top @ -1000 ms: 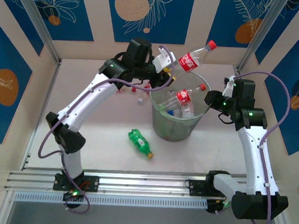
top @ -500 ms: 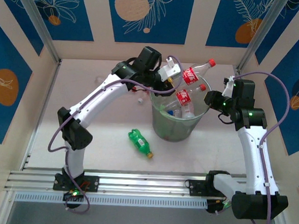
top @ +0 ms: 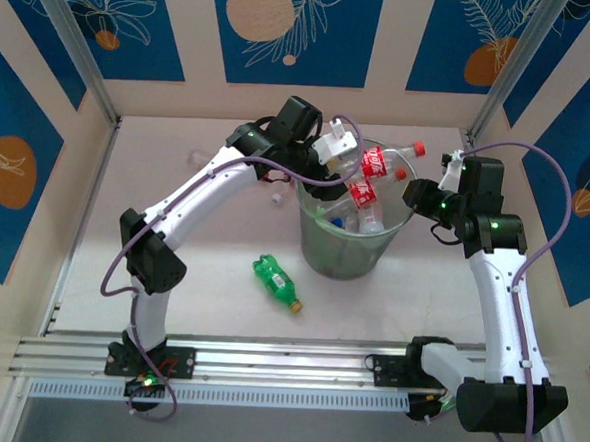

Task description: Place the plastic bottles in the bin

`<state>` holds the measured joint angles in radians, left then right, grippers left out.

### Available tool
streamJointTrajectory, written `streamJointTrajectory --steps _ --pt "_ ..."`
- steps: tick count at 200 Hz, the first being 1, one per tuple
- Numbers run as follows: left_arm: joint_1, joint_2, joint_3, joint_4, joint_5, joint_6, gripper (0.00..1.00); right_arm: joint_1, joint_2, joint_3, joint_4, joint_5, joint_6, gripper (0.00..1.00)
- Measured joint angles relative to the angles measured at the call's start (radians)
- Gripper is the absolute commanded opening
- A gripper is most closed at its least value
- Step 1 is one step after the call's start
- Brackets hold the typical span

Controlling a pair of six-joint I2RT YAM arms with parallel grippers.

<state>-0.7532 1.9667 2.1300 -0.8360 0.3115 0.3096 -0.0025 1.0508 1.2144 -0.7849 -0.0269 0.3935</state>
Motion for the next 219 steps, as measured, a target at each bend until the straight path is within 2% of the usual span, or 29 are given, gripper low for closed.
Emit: streamJointTrajectory --steps 24,54,88,141,219 --pt "0.000 0.000 0.000 0.015 0.010 0.007 0.96 -0.002 0.000 0.000 0.006 -0.002 0.000 0.35" --pt "0.000 -0.001 0.000 0.066 0.037 -0.010 0.92 -0.004 0.000 0.000 0.007 -0.004 0.000 0.35" --pt "0.000 0.000 0.005 0.161 0.052 -0.062 0.83 -0.005 0.000 0.000 0.007 -0.006 0.000 0.35" --pt "0.000 0.080 0.102 0.208 0.047 -0.125 0.67 -0.005 0.000 0.000 0.007 -0.007 0.000 0.35" --pt "0.000 0.126 0.016 0.216 0.048 -0.180 0.44 -0.005 0.000 0.000 0.007 -0.008 0.000 0.35"
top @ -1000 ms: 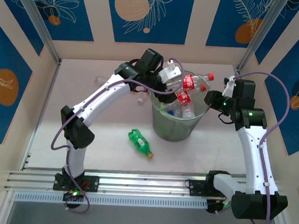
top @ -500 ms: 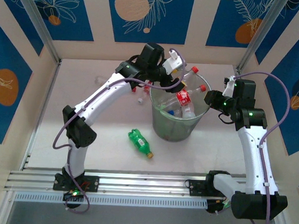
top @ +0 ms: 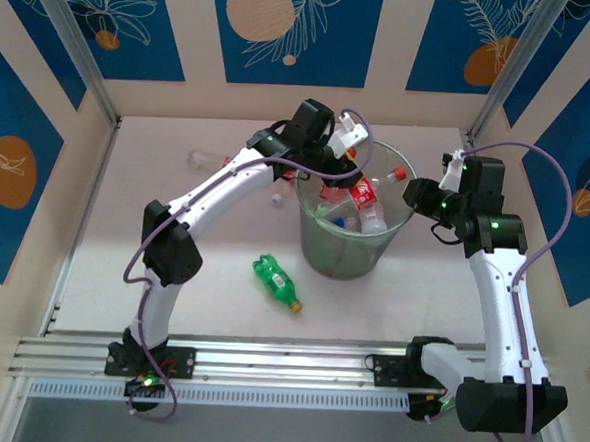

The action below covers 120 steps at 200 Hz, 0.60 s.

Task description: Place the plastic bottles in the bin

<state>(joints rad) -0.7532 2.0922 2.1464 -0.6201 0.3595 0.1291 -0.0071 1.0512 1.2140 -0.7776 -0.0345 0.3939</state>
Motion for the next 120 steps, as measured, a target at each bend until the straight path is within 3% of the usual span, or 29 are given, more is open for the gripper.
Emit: streamJointTrajectory --steps 11,37,71,120 --pt "0.000 -0.001 -0.016 0.014 0.000 -0.002 0.39 0.000 0.000 0.000 0.000 0.000 0.000 0.35" --pt "0.001 -0.008 -0.043 0.043 0.007 -0.019 0.41 0.000 0.004 0.000 0.000 0.000 0.000 0.35" --pt "0.001 -0.045 -0.056 0.055 0.019 -0.044 0.68 0.000 0.008 0.000 0.003 -0.004 0.000 0.35" --pt "0.011 -0.189 -0.093 0.103 0.026 -0.079 0.73 0.000 0.008 0.000 0.003 -0.004 0.000 0.35"
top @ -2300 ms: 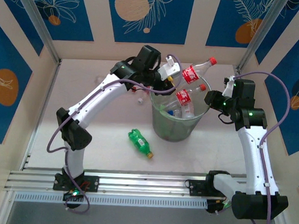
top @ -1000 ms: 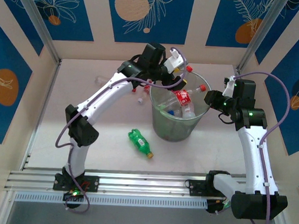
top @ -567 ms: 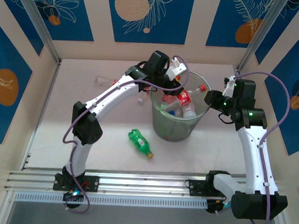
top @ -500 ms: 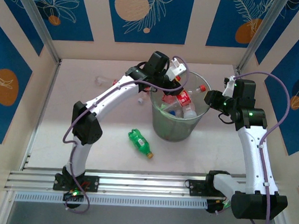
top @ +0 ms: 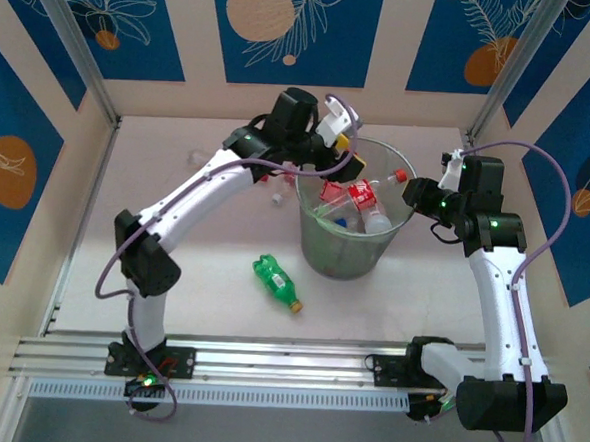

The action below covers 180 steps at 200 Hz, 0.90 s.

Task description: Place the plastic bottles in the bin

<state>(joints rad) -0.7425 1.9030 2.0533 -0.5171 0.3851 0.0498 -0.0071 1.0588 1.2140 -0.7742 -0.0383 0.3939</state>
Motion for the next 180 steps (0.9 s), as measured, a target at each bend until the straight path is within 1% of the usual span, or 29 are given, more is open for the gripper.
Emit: streamJointTrajectory --steps 24,39,52,79,118,133,151,180 --pt "0.011 -0.077 -0.026 0.022 -0.010 -0.016 0.74 0.000 0.000 0.000 0.000 -0.002 0.000 0.35" --pt "0.037 -0.111 -0.043 0.030 -0.023 -0.028 0.74 0.000 0.000 0.000 0.000 -0.003 0.000 0.35" --pt "0.075 -0.135 -0.075 0.046 -0.031 -0.051 0.74 0.000 0.000 0.000 0.000 -0.003 0.000 0.35" --pt "0.182 -0.172 -0.198 0.079 -0.058 -0.119 0.74 -0.001 0.000 0.000 0.000 -0.003 0.000 0.35" --pt "0.299 -0.170 -0.323 0.090 -0.127 -0.214 0.72 -0.001 0.000 0.000 0.000 -0.003 0.000 0.35" --pt "0.323 -0.150 -0.334 0.099 -0.138 -0.248 0.72 -0.001 0.000 0.000 0.001 -0.003 0.000 0.35" --pt "0.326 -0.098 -0.332 0.130 -0.142 -0.275 0.76 -0.001 0.000 0.000 0.001 -0.003 0.000 0.35" --pt "0.325 0.060 -0.269 0.135 -0.123 -0.301 0.78 -0.002 0.000 0.000 0.001 -0.003 0.000 0.35"
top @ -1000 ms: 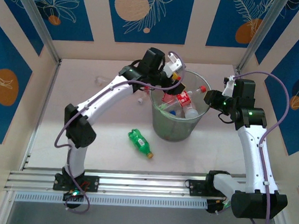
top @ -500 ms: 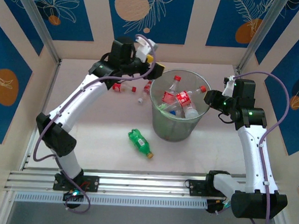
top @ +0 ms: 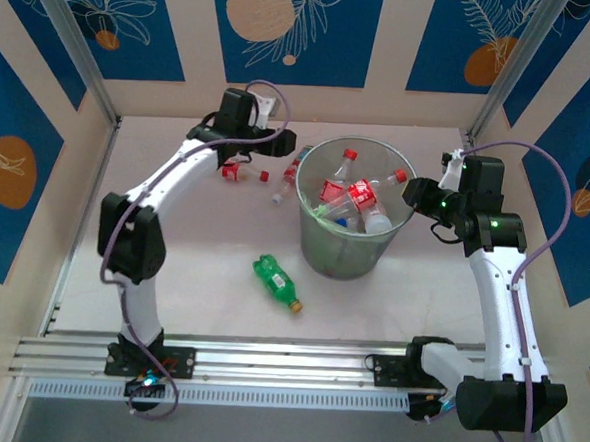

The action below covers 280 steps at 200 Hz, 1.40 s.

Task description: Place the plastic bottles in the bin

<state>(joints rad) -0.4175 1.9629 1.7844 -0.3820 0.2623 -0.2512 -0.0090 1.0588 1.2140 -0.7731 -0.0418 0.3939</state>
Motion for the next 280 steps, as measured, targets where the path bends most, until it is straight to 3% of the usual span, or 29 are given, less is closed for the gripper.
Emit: streamJointTrajectory --steps 43,101,190,249,280 --pt "-0.011 0.195 0.098 -0.037 0.012 -0.012 0.78 0.000 0.000 0.000 0.002 0.000 0.000 0.38" --pt "-0.073 0.414 0.426 -0.163 -0.062 0.021 0.85 0.000 0.021 0.000 0.002 -0.003 0.000 0.41" --pt "-0.081 0.542 0.452 -0.213 -0.088 0.014 0.76 0.000 0.021 0.000 0.002 -0.004 -0.001 0.41" --pt "-0.081 0.561 0.451 -0.228 -0.092 0.013 0.59 0.000 0.021 0.000 0.002 -0.004 -0.001 0.41" --pt "-0.081 0.561 0.449 -0.225 -0.092 0.013 0.57 0.000 0.021 0.000 0.002 -0.004 -0.001 0.41"
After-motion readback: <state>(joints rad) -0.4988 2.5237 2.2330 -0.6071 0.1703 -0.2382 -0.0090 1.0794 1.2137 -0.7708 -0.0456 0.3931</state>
